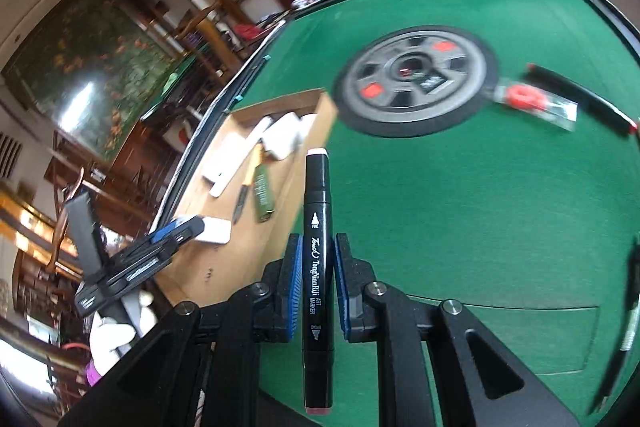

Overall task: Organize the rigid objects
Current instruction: 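Carry the charger over the tray while the right tool carries the black marker there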

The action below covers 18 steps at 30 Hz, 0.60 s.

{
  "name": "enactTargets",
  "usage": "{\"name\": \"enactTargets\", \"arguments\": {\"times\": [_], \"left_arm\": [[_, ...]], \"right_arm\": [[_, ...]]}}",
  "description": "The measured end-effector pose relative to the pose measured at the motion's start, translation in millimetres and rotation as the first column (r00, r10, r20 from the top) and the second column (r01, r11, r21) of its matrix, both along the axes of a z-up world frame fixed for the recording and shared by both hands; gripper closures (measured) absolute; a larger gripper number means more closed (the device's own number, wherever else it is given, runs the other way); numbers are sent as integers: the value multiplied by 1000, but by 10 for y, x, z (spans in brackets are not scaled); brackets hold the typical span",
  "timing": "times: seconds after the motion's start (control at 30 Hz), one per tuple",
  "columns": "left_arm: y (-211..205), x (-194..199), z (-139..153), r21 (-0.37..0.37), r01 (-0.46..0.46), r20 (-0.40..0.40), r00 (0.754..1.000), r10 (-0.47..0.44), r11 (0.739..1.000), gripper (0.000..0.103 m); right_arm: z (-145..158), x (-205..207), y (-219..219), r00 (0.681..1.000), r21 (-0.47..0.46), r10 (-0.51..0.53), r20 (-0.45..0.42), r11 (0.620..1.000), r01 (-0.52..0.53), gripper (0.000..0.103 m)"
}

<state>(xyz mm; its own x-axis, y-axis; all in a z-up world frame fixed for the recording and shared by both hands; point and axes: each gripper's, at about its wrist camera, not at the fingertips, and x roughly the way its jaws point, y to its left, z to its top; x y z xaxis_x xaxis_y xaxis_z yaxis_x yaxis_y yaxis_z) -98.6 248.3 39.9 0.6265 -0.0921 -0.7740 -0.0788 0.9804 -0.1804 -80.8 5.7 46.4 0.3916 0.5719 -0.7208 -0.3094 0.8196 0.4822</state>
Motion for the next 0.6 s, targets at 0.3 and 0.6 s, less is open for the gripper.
{"name": "enactTargets", "arguments": {"times": [0.3,0.6], "left_arm": [[203,9,-153,30,-52,-72,996,54,998,52],[510,-360,214,-92,-70,89,993,78,993,39]], "right_arm": [[-68,39,820,989,-23,142,-45,989,-143,88],[-402,247,1485,956,41,214,-202,977,-210,88]]}}
